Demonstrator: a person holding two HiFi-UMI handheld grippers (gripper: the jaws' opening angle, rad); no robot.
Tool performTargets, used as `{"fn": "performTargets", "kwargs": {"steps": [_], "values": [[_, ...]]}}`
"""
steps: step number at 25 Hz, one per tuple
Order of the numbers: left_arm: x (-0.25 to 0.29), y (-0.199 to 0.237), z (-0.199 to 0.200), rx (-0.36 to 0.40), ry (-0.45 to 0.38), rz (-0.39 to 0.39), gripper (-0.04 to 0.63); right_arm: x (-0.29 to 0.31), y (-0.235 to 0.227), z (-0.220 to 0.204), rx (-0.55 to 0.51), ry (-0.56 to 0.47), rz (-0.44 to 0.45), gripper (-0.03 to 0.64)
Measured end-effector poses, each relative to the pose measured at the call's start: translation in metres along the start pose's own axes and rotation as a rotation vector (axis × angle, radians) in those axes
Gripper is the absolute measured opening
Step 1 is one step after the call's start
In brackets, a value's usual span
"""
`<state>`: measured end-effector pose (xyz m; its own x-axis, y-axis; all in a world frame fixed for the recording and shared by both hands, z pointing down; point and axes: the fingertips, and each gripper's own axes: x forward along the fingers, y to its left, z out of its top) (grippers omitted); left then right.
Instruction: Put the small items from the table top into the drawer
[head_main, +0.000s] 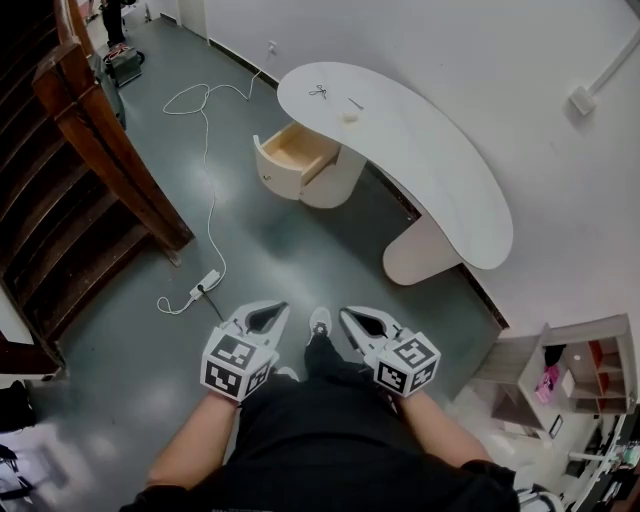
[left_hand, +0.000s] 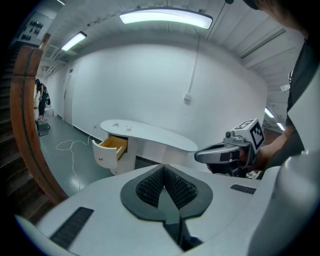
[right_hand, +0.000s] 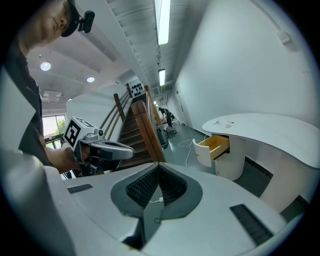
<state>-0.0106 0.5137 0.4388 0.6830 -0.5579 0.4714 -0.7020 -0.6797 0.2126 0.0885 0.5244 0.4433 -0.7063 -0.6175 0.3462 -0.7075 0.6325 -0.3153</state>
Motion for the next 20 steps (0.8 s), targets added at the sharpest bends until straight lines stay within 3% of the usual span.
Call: {"fn": "performTargets", "kwargs": {"steps": [20], "values": [[0.106, 0.081, 0.107, -0.003, 0.006, 0.097, 0.015, 0.079, -0.139, 0.103, -0.010, -0.044, 0.083, -0.002]]}}
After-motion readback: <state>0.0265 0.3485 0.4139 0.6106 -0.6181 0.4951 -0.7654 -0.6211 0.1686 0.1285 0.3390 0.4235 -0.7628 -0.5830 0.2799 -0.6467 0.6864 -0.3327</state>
